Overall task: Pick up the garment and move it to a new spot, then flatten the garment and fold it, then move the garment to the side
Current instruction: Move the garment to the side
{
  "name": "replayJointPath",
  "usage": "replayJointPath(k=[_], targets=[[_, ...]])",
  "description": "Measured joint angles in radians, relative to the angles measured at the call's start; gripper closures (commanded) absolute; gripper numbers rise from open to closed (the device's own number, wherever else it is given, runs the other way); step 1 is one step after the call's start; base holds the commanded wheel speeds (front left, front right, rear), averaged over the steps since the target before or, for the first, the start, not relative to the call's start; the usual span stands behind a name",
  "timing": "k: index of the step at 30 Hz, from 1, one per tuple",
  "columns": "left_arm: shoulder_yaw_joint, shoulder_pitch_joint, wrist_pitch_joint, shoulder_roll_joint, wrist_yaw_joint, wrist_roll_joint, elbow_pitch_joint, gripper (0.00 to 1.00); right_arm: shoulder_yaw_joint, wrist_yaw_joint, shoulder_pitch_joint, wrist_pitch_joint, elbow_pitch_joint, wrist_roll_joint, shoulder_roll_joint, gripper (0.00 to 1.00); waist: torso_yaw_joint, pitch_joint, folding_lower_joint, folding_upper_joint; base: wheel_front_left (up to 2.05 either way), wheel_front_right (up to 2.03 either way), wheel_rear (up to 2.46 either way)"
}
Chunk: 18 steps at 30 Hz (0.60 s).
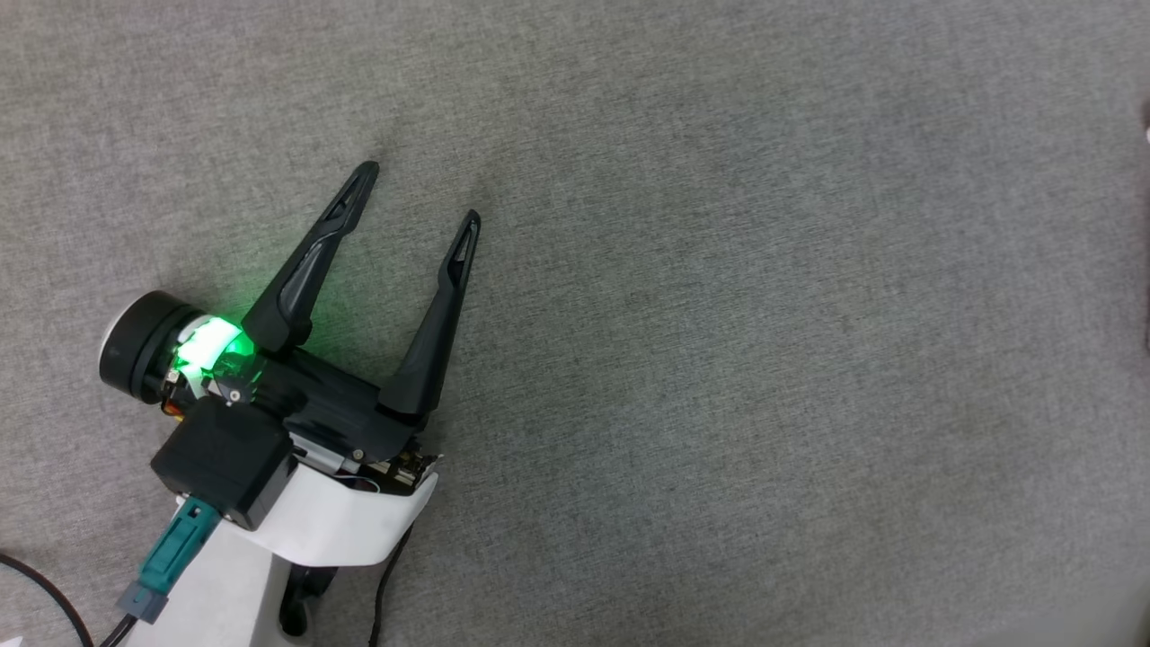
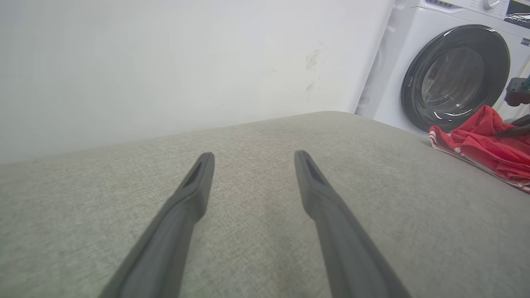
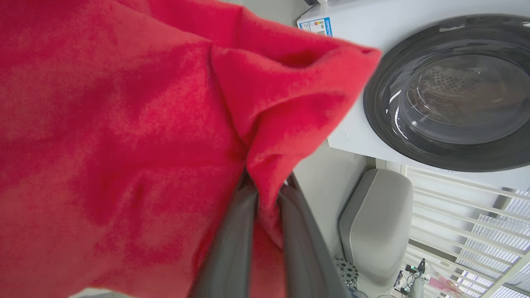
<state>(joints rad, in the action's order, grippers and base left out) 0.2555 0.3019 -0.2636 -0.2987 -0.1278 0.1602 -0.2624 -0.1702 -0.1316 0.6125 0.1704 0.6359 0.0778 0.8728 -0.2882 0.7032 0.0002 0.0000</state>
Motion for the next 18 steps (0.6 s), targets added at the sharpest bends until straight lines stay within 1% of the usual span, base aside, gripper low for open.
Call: replayJointPath(k=[3,4,5,8,12,16,18], targets=[[-0.002,-0.002,-0.001,-0.001,0.0,-0.002,-0.003,0.0,0.039,0.0,0.027,-0.014,0.029,-0.022,-0.024,1.0,0.008,0.007,0.0,0.0,0.0,0.0,0.0],[-0.002,-0.002,-0.001,-0.001,0.0,-0.005,-0.002,0.0,0.044,0.0,0.032,-0.021,0.035,-0.033,-0.03,0.64,0.011,0.006,0.0,0.0,0.0,0.0,0.0],[-0.003,-0.003,-0.001,-0.001,0.0,-0.006,0.001,0.0,0.05,0.0,0.035,-0.026,0.037,-0.043,-0.038,0.0,0.013,0.002,0.0,0.0,0.0,0.0,0.0],[-0.009,-0.014,-0.001,0.006,0.005,-0.008,0.014,0.0,0.08,0.0,0.047,-0.039,0.034,-0.065,-0.053,0.0,0.017,-0.019,0.0,0.0,0.0,0.0,0.0],[-0.021,-0.039,0.001,0.029,0.005,-0.006,0.034,0.0,0.097,0.0,0.048,-0.04,-0.007,-0.08,-0.077,0.0,0.021,-0.069,-0.0001,0.0,0.0,0.0,0.0],[-0.052,-0.063,0.001,0.055,0.01,0.004,0.062,0.0,0.145,0.0,0.046,-0.064,-0.088,-0.067,-0.099,0.0,0.028,-0.137,-0.0001,0.0,0.0,0.0,0.0],[-0.068,-0.087,0.001,0.068,0.019,-0.001,0.083,0.0,0.185,0.0,0.039,-0.085,-0.142,-0.066,-0.125,0.0,0.035,-0.178,-0.0002,0.0,0.0,0.0,0.0]])
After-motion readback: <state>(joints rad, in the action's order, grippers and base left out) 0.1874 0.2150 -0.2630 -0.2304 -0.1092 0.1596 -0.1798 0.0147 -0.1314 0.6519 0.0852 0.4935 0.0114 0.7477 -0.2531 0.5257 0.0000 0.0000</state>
